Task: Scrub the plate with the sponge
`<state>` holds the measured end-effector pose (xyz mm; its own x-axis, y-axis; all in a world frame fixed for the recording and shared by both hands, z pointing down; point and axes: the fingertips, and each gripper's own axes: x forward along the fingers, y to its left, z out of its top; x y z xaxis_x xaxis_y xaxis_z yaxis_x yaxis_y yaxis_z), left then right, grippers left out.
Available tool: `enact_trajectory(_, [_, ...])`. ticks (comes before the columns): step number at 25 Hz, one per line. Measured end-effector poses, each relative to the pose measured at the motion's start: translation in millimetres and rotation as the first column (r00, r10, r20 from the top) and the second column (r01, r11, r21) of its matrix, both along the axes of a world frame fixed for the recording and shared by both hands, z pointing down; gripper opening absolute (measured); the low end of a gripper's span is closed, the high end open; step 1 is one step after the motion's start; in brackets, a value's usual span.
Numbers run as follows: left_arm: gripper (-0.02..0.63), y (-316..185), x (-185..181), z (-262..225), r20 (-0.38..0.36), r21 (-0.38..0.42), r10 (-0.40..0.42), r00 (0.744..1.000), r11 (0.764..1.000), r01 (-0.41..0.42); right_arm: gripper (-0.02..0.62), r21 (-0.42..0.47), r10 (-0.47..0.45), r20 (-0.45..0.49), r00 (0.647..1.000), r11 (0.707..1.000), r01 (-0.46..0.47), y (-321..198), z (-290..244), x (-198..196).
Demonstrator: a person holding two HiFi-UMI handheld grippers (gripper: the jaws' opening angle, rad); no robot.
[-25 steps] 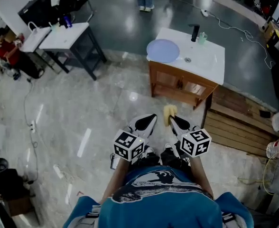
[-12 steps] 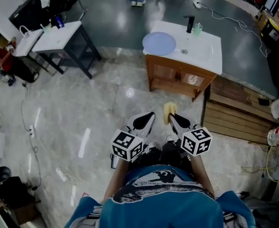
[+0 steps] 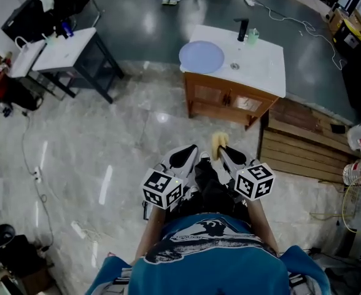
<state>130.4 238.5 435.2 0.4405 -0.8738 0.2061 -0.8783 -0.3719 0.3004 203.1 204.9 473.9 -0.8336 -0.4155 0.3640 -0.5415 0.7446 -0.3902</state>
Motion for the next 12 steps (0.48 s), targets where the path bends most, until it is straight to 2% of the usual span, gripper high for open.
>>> enact_trajectory(5, [0.012,-37,-20,2,-0.031,0.0,-0.023,0.999,1.0,0.023,0.031,-0.004,-0.022,0.012,1.0,1.0,0.022,-43,2,-21])
enact_trajectory(12, [0.012,-120,-58,0,-0.019,0.005,-0.063,0.998,0.998,0.063,0.031,0.001,-0.047,0.031,0.998,0.999,0.047,-129,-1,-55])
